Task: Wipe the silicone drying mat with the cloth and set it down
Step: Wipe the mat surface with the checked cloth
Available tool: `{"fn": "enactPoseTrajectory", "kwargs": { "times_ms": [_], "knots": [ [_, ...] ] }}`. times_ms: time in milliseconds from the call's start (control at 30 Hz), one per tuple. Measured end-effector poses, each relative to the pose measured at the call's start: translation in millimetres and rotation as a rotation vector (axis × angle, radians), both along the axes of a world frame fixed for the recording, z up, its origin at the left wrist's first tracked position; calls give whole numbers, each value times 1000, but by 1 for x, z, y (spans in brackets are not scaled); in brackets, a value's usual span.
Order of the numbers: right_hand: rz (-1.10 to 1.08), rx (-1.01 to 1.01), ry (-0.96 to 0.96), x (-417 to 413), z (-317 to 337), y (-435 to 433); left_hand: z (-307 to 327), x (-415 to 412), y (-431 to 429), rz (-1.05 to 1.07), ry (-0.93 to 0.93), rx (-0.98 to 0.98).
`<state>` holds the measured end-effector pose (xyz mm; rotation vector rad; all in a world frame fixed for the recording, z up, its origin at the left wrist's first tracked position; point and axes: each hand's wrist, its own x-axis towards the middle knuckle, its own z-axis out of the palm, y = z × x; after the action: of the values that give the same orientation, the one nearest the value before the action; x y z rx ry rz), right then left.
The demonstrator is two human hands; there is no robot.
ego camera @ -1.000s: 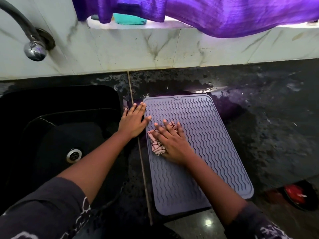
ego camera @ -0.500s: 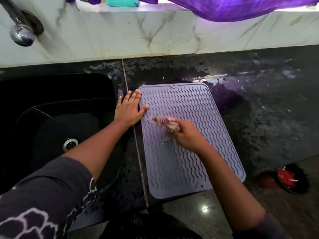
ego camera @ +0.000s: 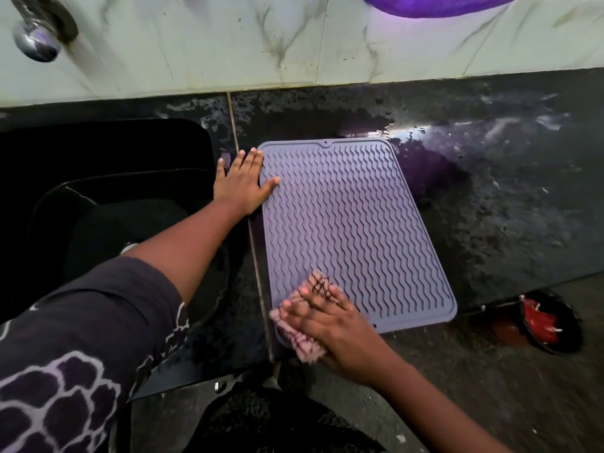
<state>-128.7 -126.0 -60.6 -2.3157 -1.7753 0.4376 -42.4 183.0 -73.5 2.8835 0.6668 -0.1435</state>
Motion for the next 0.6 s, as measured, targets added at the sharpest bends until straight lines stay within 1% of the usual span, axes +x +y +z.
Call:
{"fn": "enactPoseTrajectory", "kwargs": {
  "times_ms": [67,133,200,267,367,433,533,600],
  "knots": [
    [51,-45,15,-9,12,-16,3,-1,-3,14,36,33],
    [71,-101,124,-12,30,-25,7,-2,-8,33,68,69],
    [48,-135,206,-10,49,-28,10,-2,-13,54,89,125],
    [-32,-177,277,-1,69,-32,12,-2,-21,76,103,179],
    [-216,-268,542,23,94,-48,15,-3,-35,81,84,221],
    [-387,-192,644,47,99,-63,17,-1,-41,68,56,215],
    [-583,32,742,95,99,-78,23,8,-46,13,-3,210],
    [-698,147,743,135,104,-80,28,21,-48,-28,-39,184]
  ]
}}
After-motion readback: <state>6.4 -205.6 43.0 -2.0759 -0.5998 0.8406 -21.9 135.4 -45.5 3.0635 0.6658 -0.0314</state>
